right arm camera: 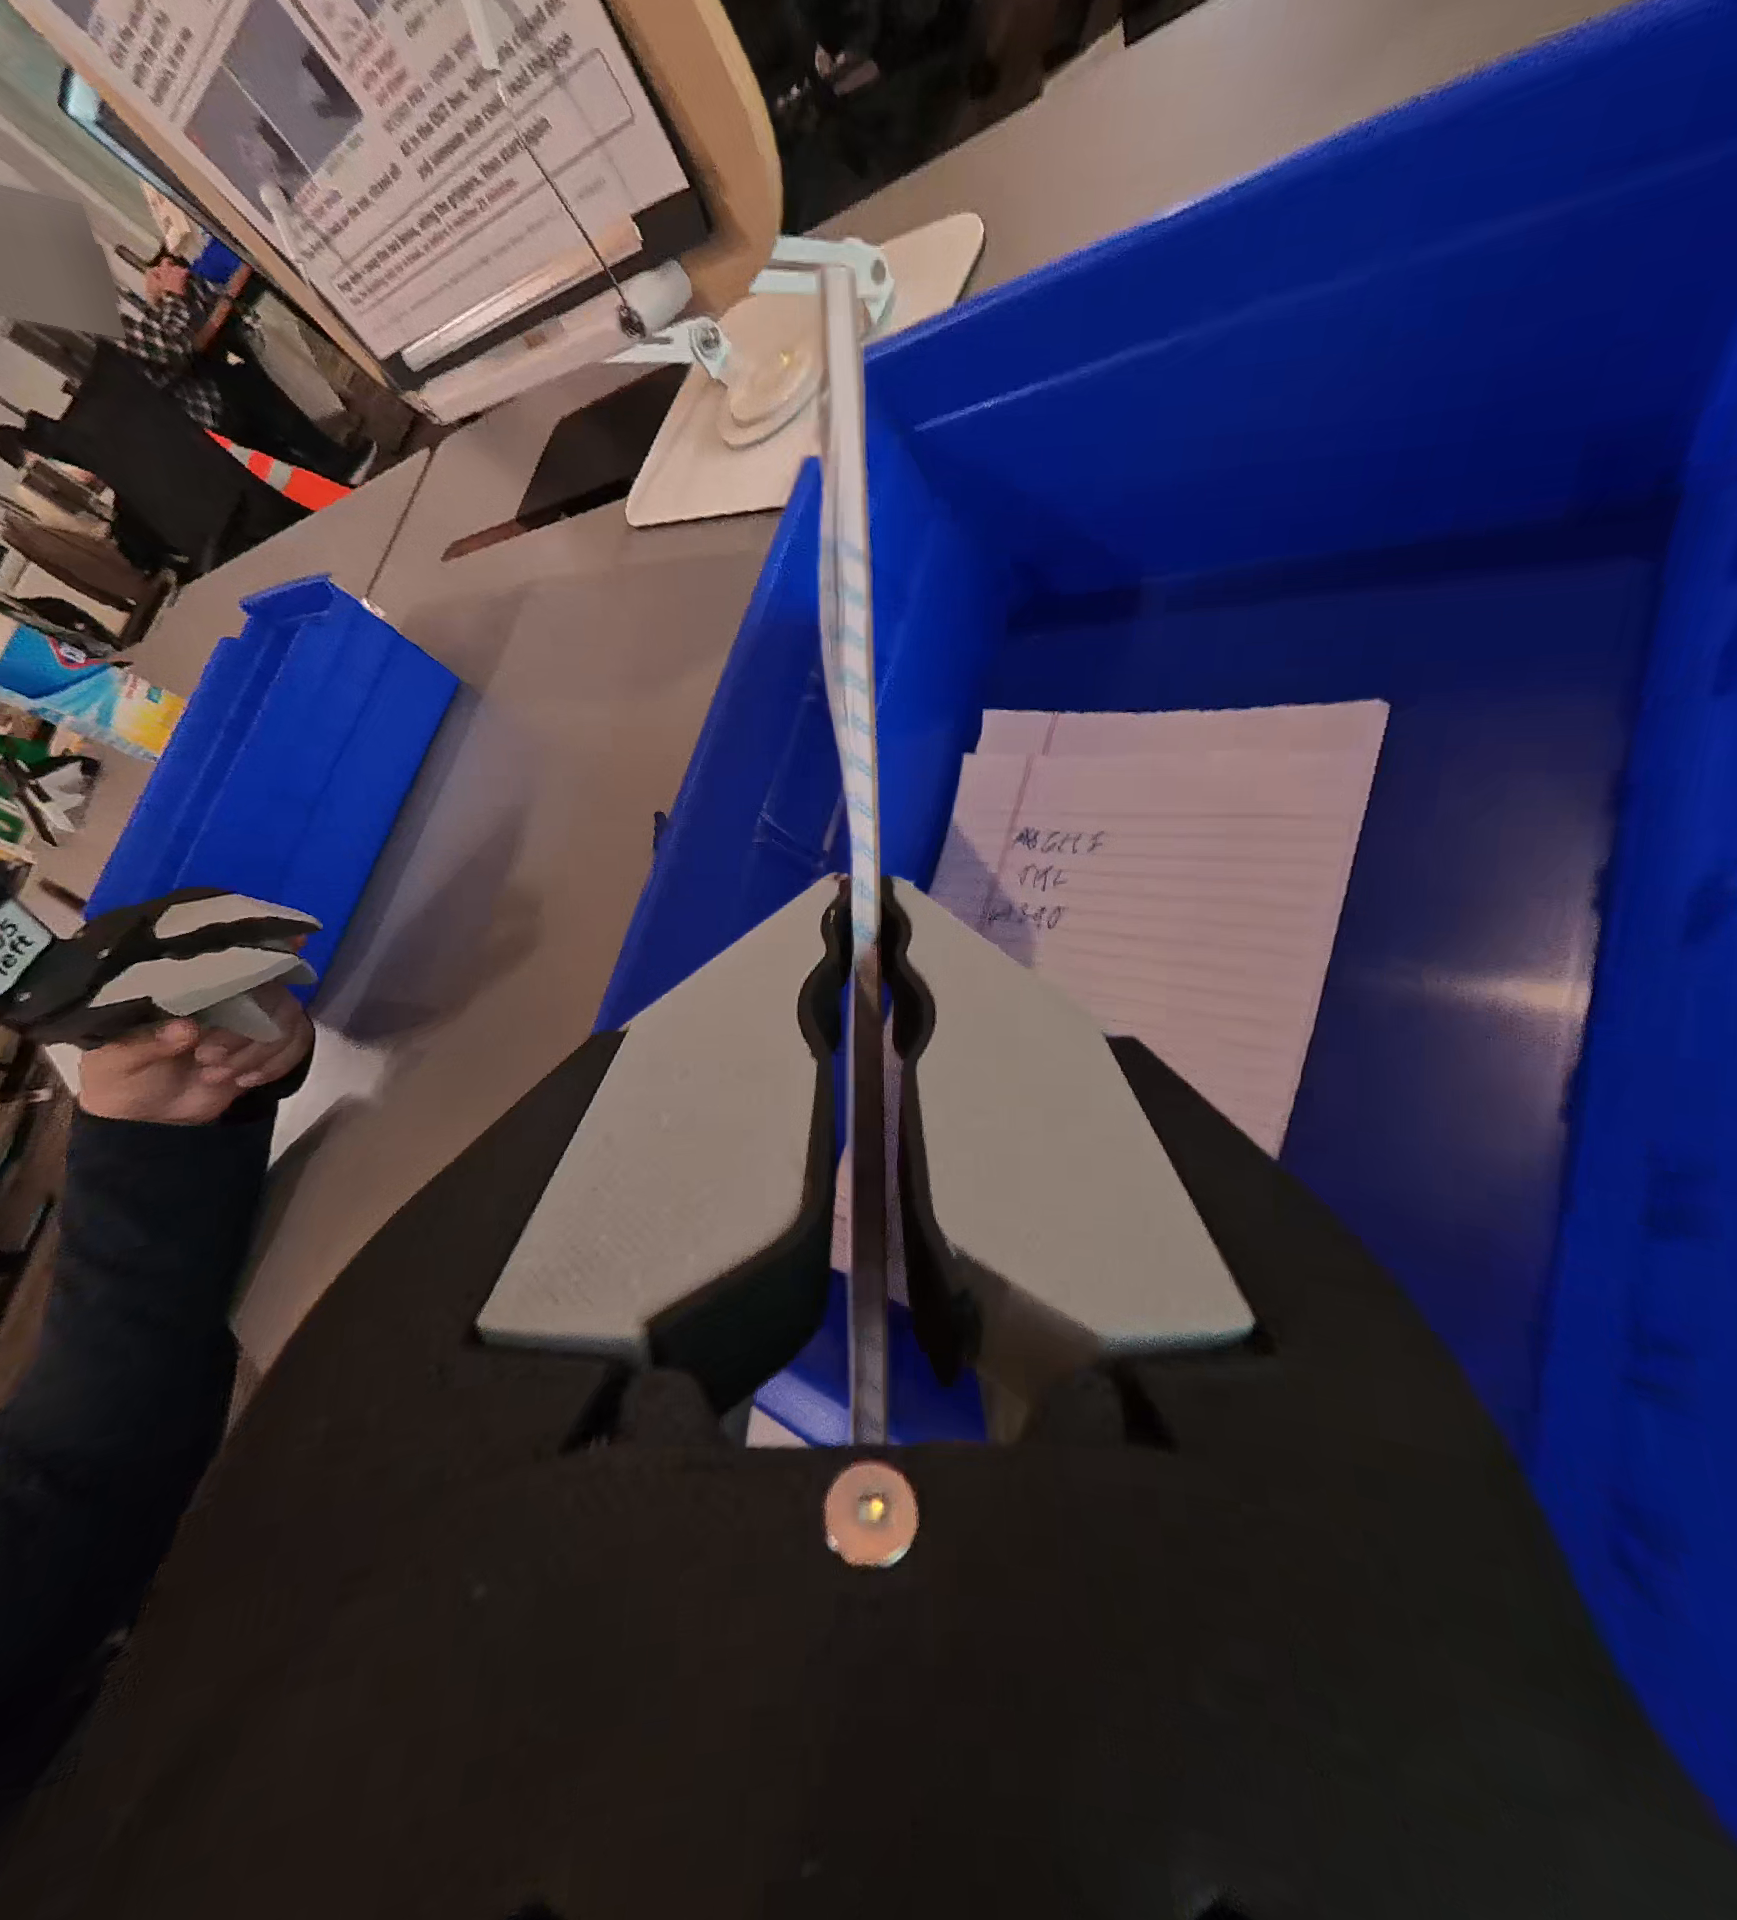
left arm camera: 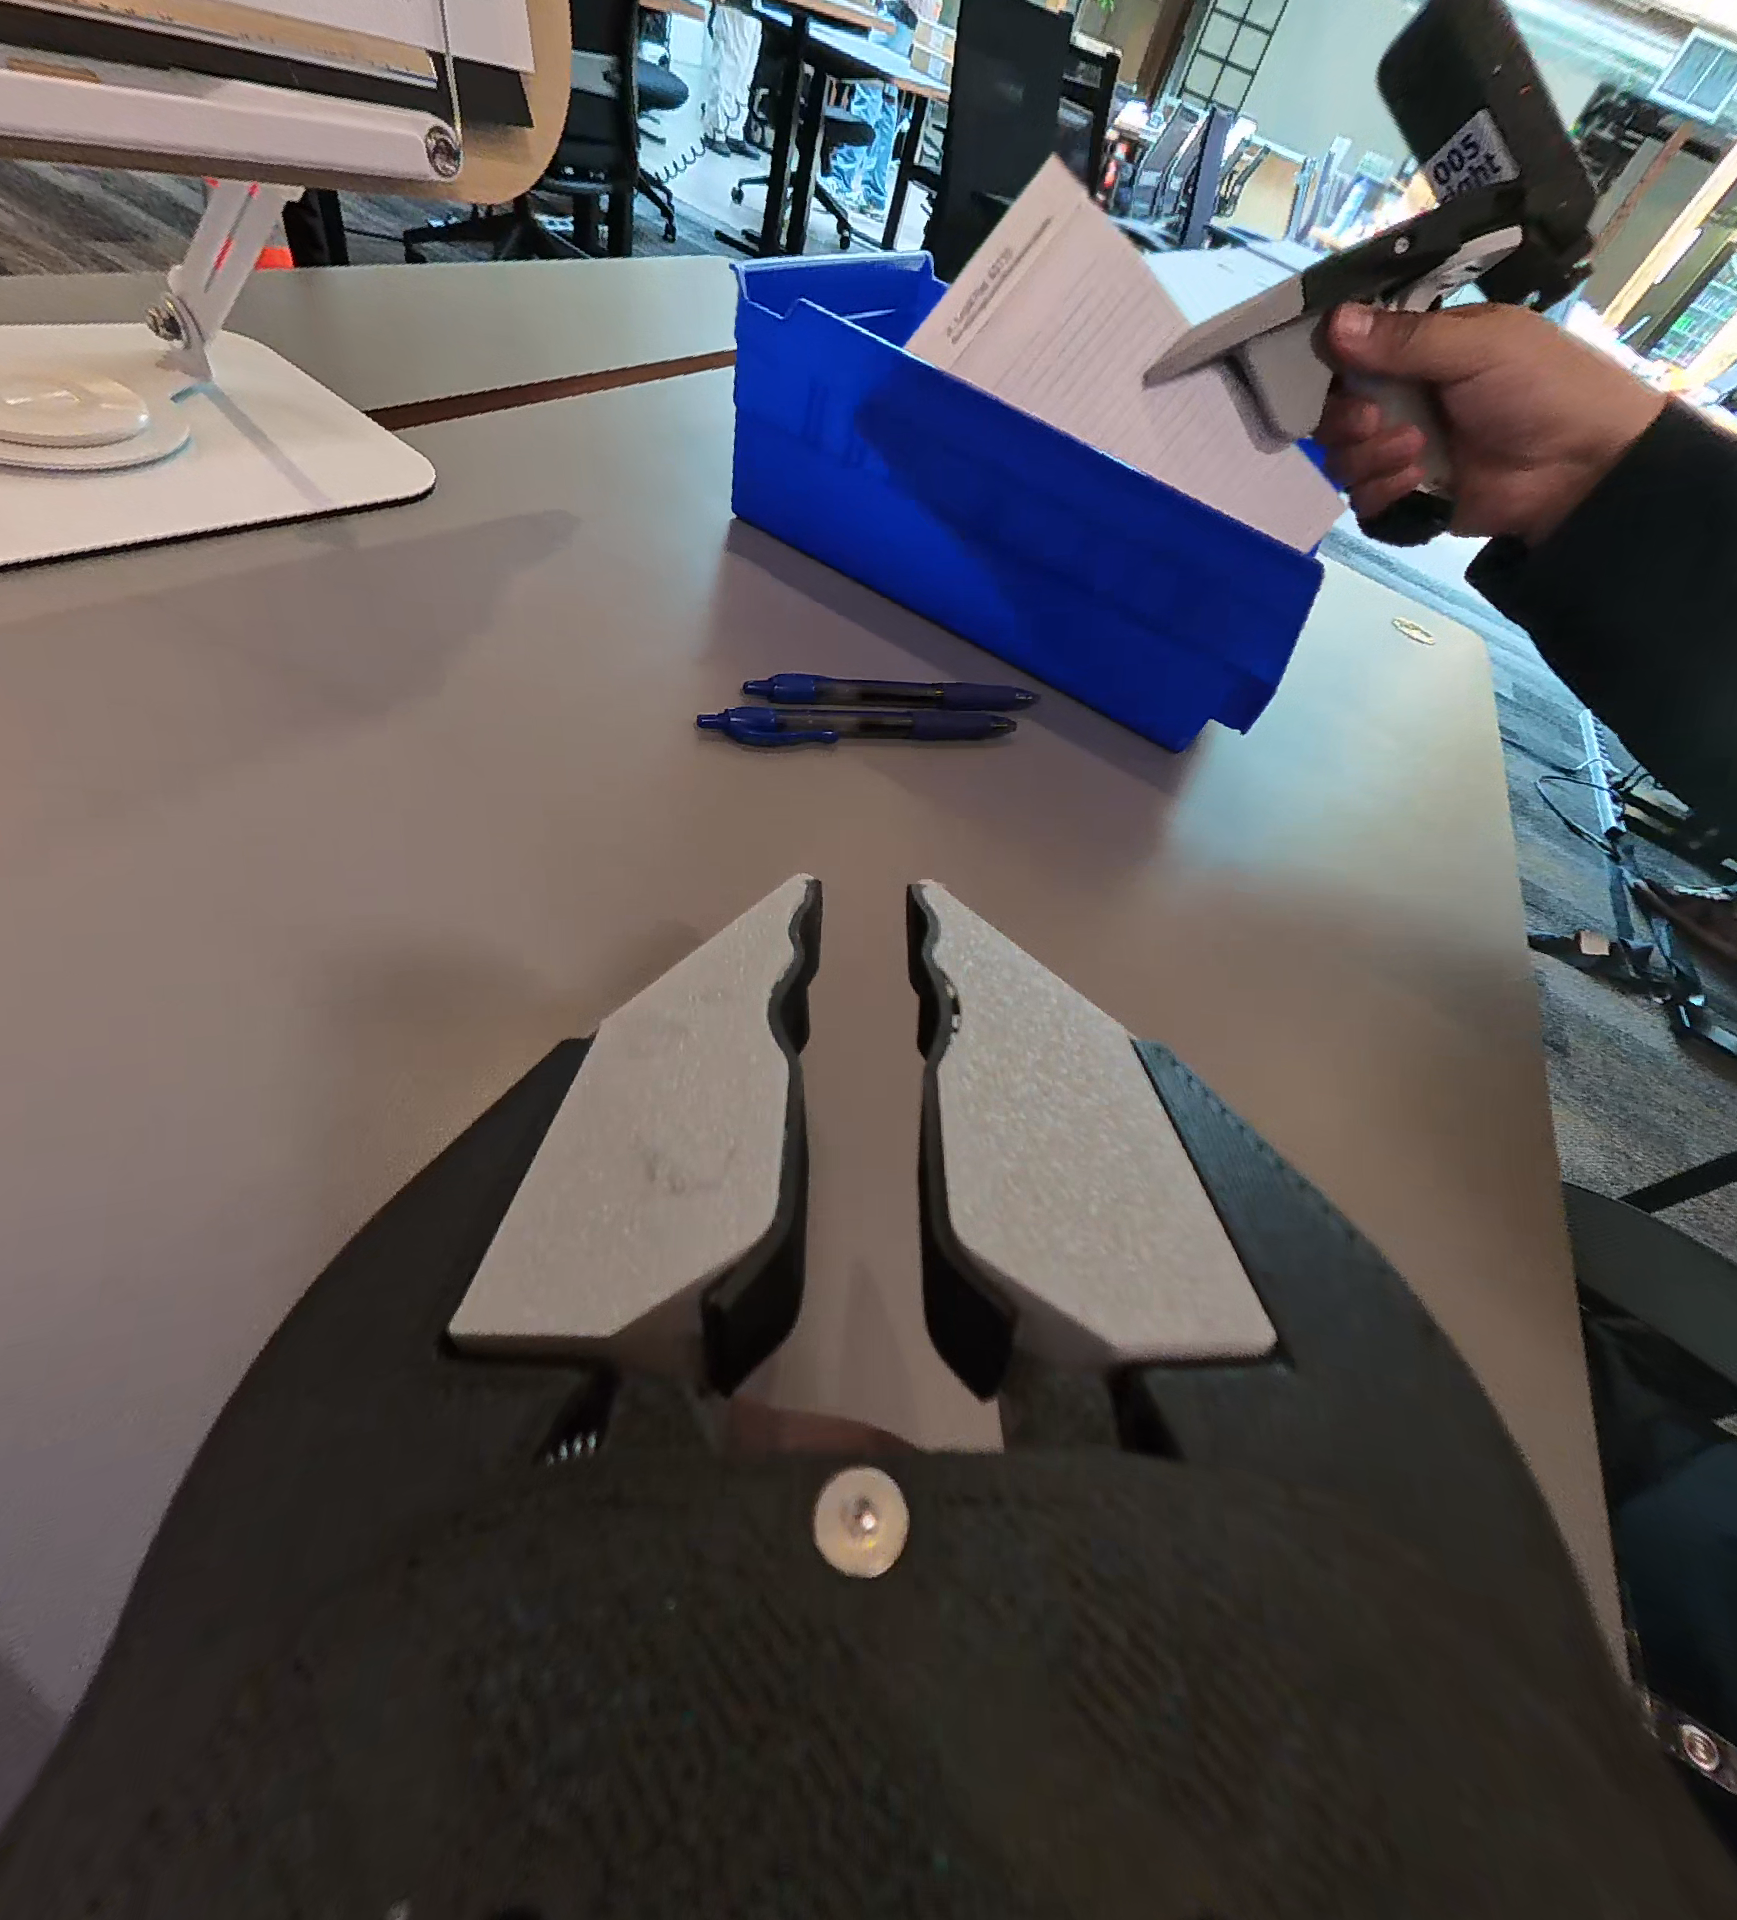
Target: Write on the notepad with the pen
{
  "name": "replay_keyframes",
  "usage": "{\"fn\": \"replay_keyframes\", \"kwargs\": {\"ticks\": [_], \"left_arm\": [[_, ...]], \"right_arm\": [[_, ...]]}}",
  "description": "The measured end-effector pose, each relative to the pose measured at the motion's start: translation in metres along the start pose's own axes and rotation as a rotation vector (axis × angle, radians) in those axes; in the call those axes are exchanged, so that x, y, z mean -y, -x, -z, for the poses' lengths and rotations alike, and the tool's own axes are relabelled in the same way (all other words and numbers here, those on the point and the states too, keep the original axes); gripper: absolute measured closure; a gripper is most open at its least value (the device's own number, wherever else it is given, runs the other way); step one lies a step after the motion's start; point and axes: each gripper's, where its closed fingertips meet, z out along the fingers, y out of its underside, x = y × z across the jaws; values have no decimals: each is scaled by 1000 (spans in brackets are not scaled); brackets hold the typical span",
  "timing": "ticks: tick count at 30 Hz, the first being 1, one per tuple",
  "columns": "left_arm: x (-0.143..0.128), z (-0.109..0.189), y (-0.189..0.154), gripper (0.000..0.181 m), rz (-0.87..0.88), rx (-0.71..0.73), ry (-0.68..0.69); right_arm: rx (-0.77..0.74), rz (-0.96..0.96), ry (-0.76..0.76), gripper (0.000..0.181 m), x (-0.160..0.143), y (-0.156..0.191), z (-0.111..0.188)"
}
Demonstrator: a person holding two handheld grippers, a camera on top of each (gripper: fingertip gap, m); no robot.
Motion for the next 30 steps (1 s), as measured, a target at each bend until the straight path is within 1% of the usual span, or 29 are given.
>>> {"fn": "replay_keyframes", "kwargs": {"ticks": [2,5,6,8,10,12,14,17,19,20,22,26,28,30], "left_arm": [[0,0,-1,167,-1,-2,1],[0,0,-1,166,-4,0,4],[0,-1,-1,166,-4,0,5],[-1,-1,-1,166,-4,1,7],[-1,-1,0,165,-3,5,9],[-1,-1,-1,165,-3,3,10],[-1,-1,-1,165,-5,4,7],[-1,-1,-1,165,-3,2,8],[-1,-1,-1,165,-5,2,8],[-1,-1,-1,165,-5,2,7],[0,0,-1,165,-2,1,5],[1,0,-2,164,1,-4,1],[2,1,-2,164,0,-7,-3],[3,1,-3,164,4,-12,-6]], "right_arm": [[-89,55,1,179,1,-11,2],[-251,204,-28,158,12,-18,14],[-266,250,-42,162,16,-12,17],[-283,332,-81,159,26,6,22],[-277,429,-127,158,37,34,25],[-236,516,-130,157,37,68,21],[-179,576,-73,154,24,101,6],[-130,629,68,143,-10,136,-28],[-104,669,177,143,-37,152,-55],[-103,700,225,147,-49,157,-68],[-159,766,319,162,-69,152,-93],[-302,820,493,160,-92,120,-135],[-384,853,550,156,-94,100,-148],[-426,872,607,161,-98,86,-156]]}}
